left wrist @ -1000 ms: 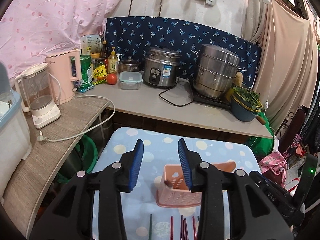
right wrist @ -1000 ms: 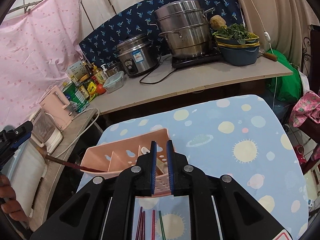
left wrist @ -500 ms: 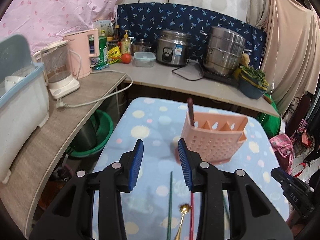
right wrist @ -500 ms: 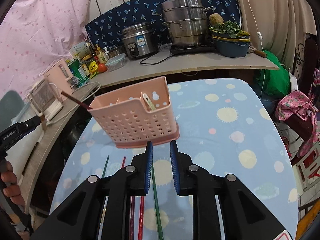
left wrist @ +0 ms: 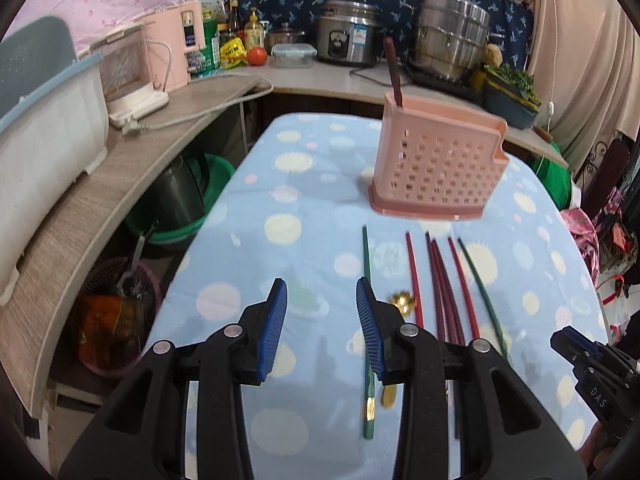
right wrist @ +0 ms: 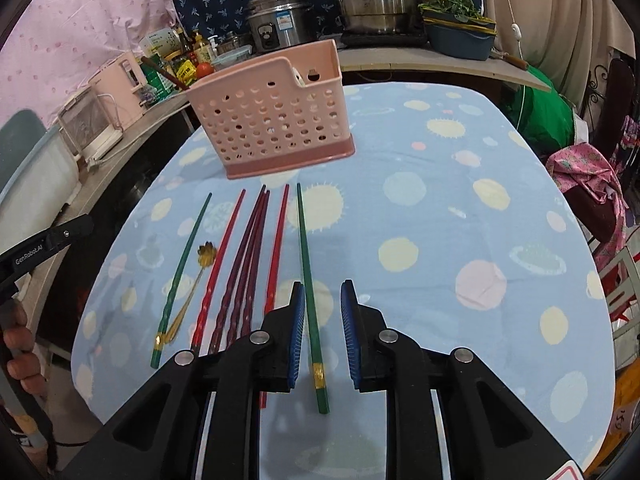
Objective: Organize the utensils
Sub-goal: 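Move both open tools back down toward the utensils on the table, then grasp a gold-banded green chopstick with left tool while right tool grasps the other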
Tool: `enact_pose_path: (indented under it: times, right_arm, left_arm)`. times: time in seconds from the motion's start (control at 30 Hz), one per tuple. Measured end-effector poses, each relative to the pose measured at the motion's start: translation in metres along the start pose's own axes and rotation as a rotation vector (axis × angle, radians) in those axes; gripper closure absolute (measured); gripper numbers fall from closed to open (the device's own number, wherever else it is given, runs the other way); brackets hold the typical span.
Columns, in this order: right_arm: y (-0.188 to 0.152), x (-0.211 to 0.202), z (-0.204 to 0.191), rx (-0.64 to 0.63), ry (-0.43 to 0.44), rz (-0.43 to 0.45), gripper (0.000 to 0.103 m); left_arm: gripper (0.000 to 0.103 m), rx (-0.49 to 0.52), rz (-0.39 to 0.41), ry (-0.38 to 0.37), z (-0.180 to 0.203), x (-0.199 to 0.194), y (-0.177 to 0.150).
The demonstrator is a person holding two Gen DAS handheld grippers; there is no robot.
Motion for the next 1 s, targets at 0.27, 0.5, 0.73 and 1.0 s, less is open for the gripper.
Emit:
enact_pose_path:
  times: [0.27,0.5,0.73,1.0]
  right_arm:
    - [-0.026,0.020,-0.007,-0.016,-0.008,-0.051,0.084]
    - [-0.036,0.029,-0.008,-0.020,-0.019,-0.076,0.084]
    - [-0.042,0.037,-0.007,-0.024,-0.023,-0.095,0.084]
    - [-0.044,0.044,-0.004,-0.023,-0.032,-0.107,0.086]
  left_arm:
    - [0.069,0.016,-0.071,0.002,0.002,0.019,-0.038]
    - [0.069,0.027,-0.122,-0.012,0.008,0.033,-0.060]
    - [0.069,0.038,-0.154,-0.027,0.014,0.039,-0.073]
    - [0.069,0.030,-0.192,-0.053,0.015,0.049,-0.079]
Point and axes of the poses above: each gripper's, at about its wrist camera, not at the fingertips, and x roughly the way its jaws point, z to its right, y to its top, the point moved 6 cm from there along x, roughly the way its jaws point, and after that the axes turned 14 degrees about -z, right-handed, at the moved point
